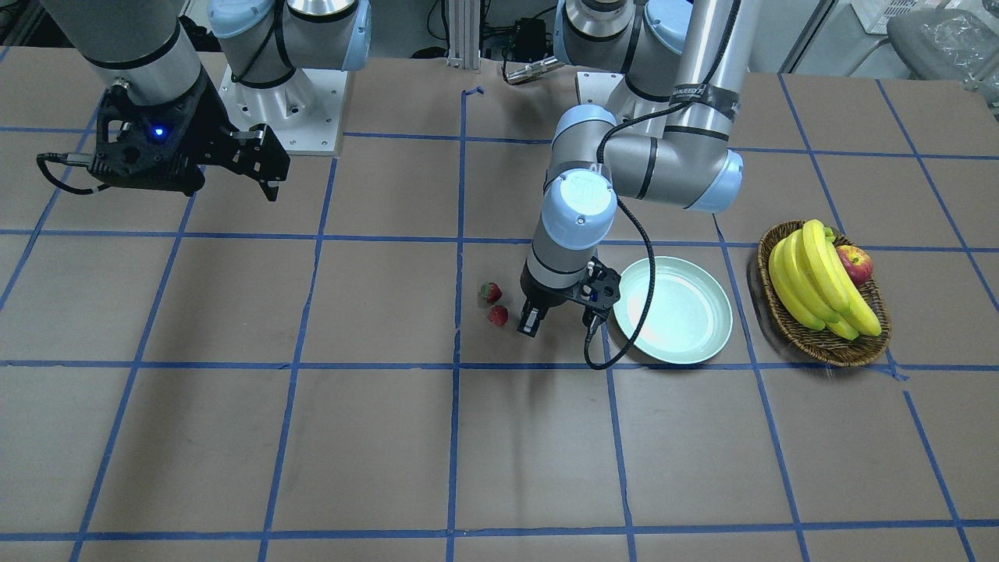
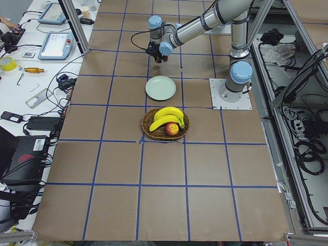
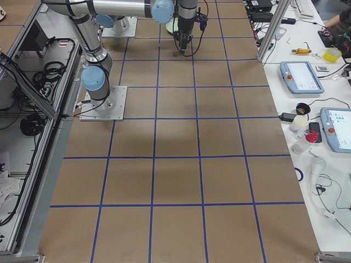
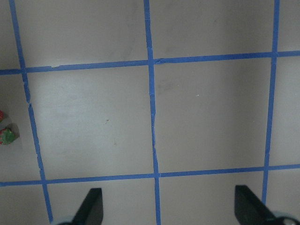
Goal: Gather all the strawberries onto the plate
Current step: 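Carry the strawberry onto the plate and open the left gripper, then return the left gripper to the cluster and grasp another strawberry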
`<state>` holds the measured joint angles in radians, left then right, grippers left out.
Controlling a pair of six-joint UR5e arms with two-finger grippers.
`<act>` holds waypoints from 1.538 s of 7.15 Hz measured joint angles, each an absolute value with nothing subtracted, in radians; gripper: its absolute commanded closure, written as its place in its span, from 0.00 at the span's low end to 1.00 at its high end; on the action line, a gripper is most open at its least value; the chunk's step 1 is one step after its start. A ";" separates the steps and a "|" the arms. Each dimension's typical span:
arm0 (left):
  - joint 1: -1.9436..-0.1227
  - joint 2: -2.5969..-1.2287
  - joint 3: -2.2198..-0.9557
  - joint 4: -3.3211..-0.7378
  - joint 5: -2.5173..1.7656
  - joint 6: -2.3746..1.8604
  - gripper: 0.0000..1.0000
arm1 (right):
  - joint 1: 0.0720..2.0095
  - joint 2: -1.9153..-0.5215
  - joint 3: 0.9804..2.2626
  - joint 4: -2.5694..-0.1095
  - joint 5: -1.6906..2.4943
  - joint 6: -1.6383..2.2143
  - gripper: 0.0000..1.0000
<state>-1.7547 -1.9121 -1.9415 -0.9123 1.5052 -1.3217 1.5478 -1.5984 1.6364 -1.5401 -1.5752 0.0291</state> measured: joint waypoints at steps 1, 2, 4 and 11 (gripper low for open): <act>-1.707 -1.891 -1.936 -0.973 1.514 -1.208 0.92 | 1.548 -1.598 1.636 -1.540 -1.575 0.029 0.00; -1.659 -1.866 -1.934 -1.036 1.545 -1.080 0.92 | 1.548 -1.598 1.635 -1.540 -1.575 0.029 0.00; -1.539 -1.828 -1.937 -1.133 1.615 -0.806 0.91 | 1.548 -1.598 1.635 -1.540 -1.575 0.029 0.00; -1.491 -1.847 -1.961 -1.152 1.581 -0.757 0.00 | 1.548 -1.598 1.637 -1.540 -1.575 0.029 0.00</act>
